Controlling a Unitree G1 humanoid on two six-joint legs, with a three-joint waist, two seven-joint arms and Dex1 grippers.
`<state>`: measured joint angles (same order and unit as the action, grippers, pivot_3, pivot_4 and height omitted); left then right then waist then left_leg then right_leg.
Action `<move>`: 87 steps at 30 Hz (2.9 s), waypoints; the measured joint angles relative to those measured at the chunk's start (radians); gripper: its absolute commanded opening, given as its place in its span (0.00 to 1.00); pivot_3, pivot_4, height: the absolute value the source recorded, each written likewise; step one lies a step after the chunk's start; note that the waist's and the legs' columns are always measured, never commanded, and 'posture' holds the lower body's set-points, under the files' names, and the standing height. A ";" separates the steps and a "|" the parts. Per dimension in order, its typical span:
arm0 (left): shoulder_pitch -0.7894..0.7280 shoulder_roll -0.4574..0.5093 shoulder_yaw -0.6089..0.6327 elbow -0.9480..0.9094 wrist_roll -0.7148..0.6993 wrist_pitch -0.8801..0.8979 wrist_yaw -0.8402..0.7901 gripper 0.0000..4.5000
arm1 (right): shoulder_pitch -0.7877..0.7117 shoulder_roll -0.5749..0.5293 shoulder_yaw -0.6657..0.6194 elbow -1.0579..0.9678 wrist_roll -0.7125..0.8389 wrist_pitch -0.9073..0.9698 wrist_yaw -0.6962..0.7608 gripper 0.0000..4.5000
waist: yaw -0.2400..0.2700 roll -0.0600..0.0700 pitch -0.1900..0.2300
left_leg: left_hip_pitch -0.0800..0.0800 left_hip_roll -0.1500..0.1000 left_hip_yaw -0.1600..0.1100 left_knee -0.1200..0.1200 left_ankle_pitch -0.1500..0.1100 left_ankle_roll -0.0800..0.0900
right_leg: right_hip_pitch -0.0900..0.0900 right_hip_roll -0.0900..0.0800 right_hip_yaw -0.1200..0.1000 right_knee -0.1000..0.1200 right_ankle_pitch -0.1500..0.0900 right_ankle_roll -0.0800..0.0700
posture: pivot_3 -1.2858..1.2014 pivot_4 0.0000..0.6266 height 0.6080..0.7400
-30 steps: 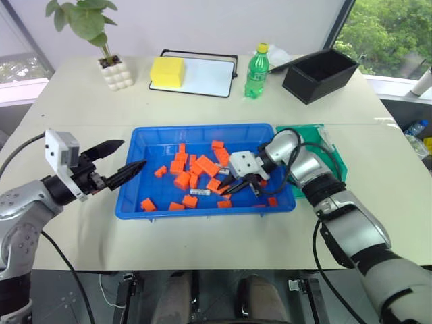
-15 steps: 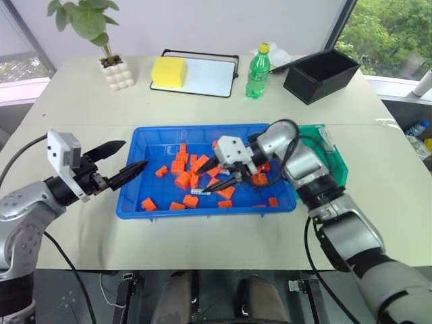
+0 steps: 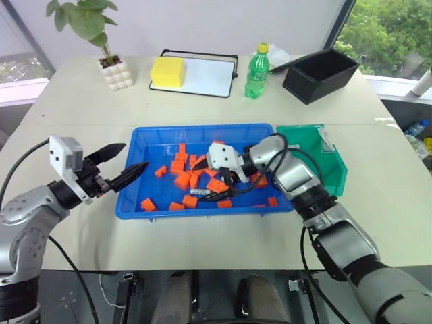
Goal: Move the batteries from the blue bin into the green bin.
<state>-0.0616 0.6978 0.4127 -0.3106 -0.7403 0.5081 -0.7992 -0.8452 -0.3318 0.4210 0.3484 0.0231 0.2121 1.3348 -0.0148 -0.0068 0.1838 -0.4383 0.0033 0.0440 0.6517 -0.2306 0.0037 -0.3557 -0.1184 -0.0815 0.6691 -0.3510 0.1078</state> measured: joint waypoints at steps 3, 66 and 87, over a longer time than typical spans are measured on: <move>0.000 -0.003 0.000 0.000 0.004 -0.006 0.002 1.00 | 0.012 -0.008 0.005 -0.001 0.000 0.010 0.009 0.99 | -0.001 0.000 0.000 | 0.000 0.000 0.000 0.000 0.000 0.000 | 0.000 0.000 0.000 0.000 0.000 0.000 | 0.52 0.24 1.00; -0.473 0.028 -0.355 0.377 0.130 -0.098 -0.461 1.00 | 0.087 -0.580 -0.344 -0.149 0.033 0.250 -0.126 0.03 | -0.001 0.000 0.000 | 0.000 0.000 0.004 -0.003 0.000 0.000 | -0.002 0.000 0.000 -0.001 0.000 0.000 | 0.52 0.24 1.00; -0.464 0.016 -0.337 0.453 0.204 -0.167 -0.487 1.00 | 0.118 -0.605 -0.337 -0.098 -0.020 0.171 -0.215 0.99 | -0.003 0.000 0.001 | -0.001 0.001 0.004 -0.001 0.000 0.000 | -0.001 0.000 0.000 -0.002 0.000 0.000 | 0.52 0.24 1.00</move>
<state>-0.5259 0.7134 0.0756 0.1425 -0.5367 0.3414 -1.2861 -0.7272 -0.9371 0.0843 0.2507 0.0033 0.3827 1.1194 -0.0180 -0.0064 0.1845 -0.4391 0.0043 0.0477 0.6510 -0.2303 0.0038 -0.3570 -0.1187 -0.0814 0.6675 -0.3510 0.1078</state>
